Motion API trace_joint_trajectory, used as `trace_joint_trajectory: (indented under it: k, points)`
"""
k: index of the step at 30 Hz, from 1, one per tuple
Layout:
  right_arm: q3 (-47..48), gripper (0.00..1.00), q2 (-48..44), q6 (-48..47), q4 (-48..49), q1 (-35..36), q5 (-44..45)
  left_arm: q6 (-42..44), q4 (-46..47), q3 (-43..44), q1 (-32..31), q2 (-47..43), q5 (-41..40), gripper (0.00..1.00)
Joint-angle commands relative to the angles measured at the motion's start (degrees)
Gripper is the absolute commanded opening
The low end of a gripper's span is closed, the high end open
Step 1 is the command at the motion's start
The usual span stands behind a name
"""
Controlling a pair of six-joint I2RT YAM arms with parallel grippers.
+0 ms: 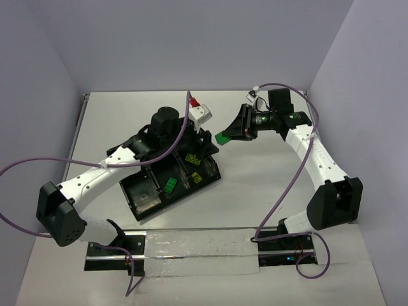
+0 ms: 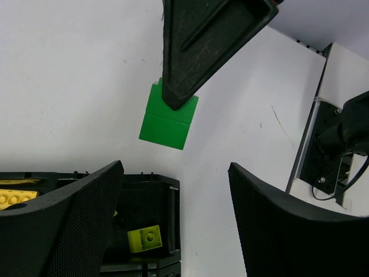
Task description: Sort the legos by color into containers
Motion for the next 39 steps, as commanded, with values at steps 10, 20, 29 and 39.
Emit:
trace_joint_trajectory:
  k: [10, 20, 29, 39]
  points:
    - [-0.2, 0.00, 0.5, 1.5, 2.3, 2.2, -4.1, 5.4, 0.4, 5.1, -1.0, 3.4, -0.8, 0.79]
    - [0.8, 0.00, 1.2, 1.8, 2.3, 2.7, -3.9, 4.9, 1.1, 5.0, -1.3, 4.5, -1.9, 0.72]
    - [1.0, 0.00, 1.0, 2.7, 3.2, 2.8, -3.7, 5.3, 0.6, 5.0, -1.4, 4.5, -1.8, 0.40]
    - [2.3, 0.00, 0.0, 3.6, 4.2, 0.7, -3.9, 5.2, 3.1, 0.7, -1.2, 1.5, -3.2, 0.00]
